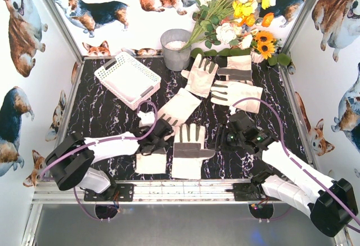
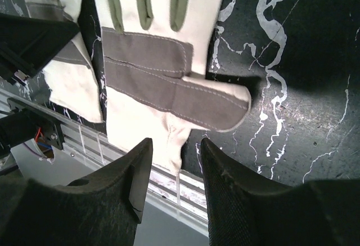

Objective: Put the gloves into the storage basket
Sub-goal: Move the glove to the center of the board.

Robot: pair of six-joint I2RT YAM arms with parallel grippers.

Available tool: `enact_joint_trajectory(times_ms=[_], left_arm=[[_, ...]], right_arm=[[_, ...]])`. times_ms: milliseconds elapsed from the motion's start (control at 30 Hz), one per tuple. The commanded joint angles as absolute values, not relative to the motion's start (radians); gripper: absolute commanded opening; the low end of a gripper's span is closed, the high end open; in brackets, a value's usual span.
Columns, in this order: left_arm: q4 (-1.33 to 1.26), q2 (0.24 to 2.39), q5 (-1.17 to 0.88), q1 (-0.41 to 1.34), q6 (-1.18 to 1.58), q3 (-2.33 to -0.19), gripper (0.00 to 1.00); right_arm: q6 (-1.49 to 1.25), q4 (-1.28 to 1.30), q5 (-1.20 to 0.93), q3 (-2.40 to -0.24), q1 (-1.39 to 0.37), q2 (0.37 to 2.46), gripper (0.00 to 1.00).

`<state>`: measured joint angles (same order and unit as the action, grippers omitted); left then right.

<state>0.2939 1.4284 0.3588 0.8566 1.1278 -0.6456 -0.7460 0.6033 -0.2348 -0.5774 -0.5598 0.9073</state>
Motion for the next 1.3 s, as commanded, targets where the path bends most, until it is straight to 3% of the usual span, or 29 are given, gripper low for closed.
enact_joint_trajectory(times_ms=[0,233,300,400,467,667,967,1033,1267], left_arm=[[0.365,1.482,0.313,0.921,1.316,-0.615,0.0],[0.444,1.425,0.351,0.979,1.378,-0.629,0.0],[0.462,1.397,0.356,0.983,1.351,-0.64,0.11],[0.484,1.331,0.369,0.983,1.293,-0.659,0.38],[0.496,1.284,0.374,0.983,1.23,-0.677,0.51],[0.718,1.152,0.384,0.948,1.056,-0.745,0.69],[0.811,0.897,0.181,0.525,0.826,-0.622,0.7],[0.799,0.905,0.098,0.41,0.786,-0.611,0.7],[0.708,0.991,0.056,0.296,0.777,-0.572,0.67]], right_arm=[[-0.729,0.573,-0.232,-0.571,-0.554,0.879,0.42],[-0.721,0.574,-0.238,-0.569,-0.554,0.883,0.42],[-0.723,0.574,-0.238,-0.572,-0.554,0.881,0.43],[-0.727,0.573,-0.245,-0.577,-0.554,0.879,0.43],[-0.728,0.571,-0.256,-0.583,-0.554,0.881,0.44],[-0.728,0.54,-0.334,-0.585,-0.555,0.923,0.46],[-0.751,0.408,-0.35,-0.576,-0.637,1.109,0.4],[-0.758,0.373,-0.326,-0.561,-0.643,1.158,0.39],[-0.726,0.332,-0.232,-0.557,-0.643,1.256,0.37]])
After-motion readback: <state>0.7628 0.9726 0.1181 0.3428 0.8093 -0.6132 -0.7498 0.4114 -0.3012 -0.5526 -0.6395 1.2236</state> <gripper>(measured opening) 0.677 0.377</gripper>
